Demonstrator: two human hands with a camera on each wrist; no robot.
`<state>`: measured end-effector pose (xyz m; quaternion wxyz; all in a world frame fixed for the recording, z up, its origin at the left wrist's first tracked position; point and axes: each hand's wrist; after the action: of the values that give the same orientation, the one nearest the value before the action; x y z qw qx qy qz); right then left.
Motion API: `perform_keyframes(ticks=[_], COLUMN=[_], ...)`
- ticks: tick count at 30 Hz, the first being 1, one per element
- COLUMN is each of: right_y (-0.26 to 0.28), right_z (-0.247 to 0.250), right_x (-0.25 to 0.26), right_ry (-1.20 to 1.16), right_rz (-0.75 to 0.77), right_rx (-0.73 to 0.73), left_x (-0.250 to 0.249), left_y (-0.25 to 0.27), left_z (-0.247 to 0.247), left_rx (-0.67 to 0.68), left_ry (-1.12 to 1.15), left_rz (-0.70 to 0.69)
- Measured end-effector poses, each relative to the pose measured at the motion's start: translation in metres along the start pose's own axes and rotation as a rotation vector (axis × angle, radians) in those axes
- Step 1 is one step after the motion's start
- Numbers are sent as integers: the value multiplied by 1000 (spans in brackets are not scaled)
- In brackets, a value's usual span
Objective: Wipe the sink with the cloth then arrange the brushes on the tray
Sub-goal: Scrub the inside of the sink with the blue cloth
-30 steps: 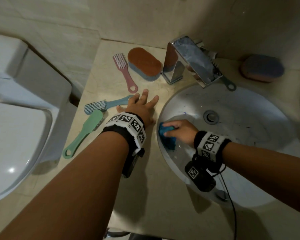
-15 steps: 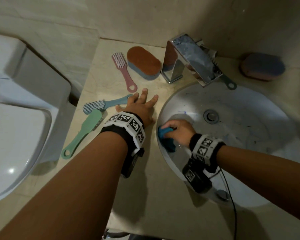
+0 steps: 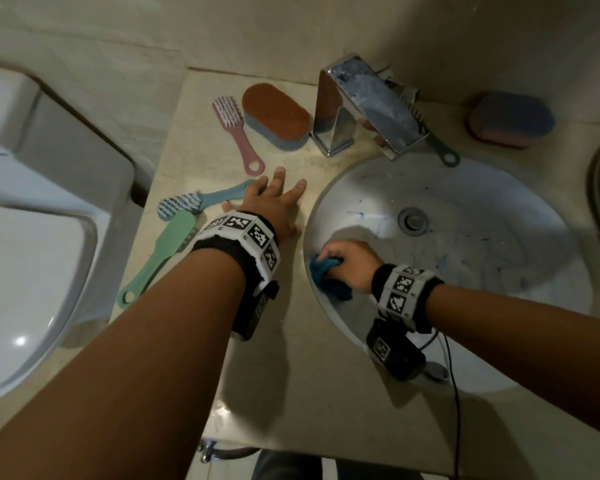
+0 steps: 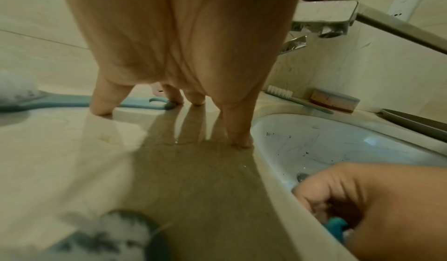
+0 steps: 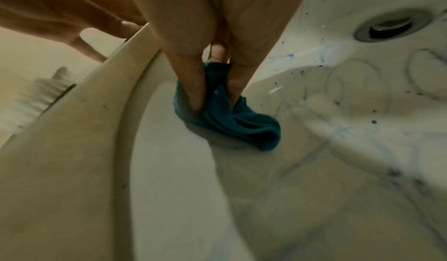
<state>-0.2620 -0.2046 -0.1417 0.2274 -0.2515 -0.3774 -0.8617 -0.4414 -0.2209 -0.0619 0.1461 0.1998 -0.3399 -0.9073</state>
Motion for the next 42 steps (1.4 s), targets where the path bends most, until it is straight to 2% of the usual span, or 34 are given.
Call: perform_keyframes(ticks=[4, 8, 10, 12, 16, 18, 20, 23, 25, 31, 34, 36, 39, 42], right_y=[4, -29, -38, -32, 1, 7, 1, -13, -16, 3, 13, 23, 25, 10], right_z=[-2, 6, 8, 9, 8, 8, 10, 9, 5, 6, 11, 11, 8, 5], right_x=[-4, 5, 5, 2, -4, -4, -3, -2, -6, -10, -9, -7, -9, -6], right_ry=[56, -104, -158, -127, 111, 141, 109, -40, -102, -108, -93, -193, -240, -170], right_rz=[5, -146, -189, -150, 2, 47, 57, -15, -40, 29, -19, -99, -66, -47], right_rx=[72, -108, -152, -75, 224, 281, 229, 50, 13, 160, 283, 346, 325, 205], left_x=[0, 0, 1, 1, 2, 2, 3, 3, 3, -2, -2, -2, -1, 1], left_y=[-1, -2, -3, -3, -4, -5, -6, -6, -5, 5, 10, 14, 21, 24], left_z=[-1, -2, -3, -3, -3, -3, -3, -4, -3, 0, -7, -15, -24, -30], left_rx=[-7, -18, -21, -17, -17, -18, -17, -20, -20, -19, -78, -97, -69, -61], left_ry=[-5, 5, 6, 3, 1, -8, -7, -2, -3, 0, -24, -19, 8, 18], left_rz=[2, 7, 7, 5, 0, -5, -5, 0, -1, -1, -43, -93, -72, -30])
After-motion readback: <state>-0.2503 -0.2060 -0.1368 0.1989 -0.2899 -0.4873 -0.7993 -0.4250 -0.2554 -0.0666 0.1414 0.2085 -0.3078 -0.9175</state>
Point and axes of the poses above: each hand's wrist, its own y-axis away from the middle knuckle, its own z-axis out of the back of the hand, x = y × z, and after that the axes turned 10 degrees about y, right-handed
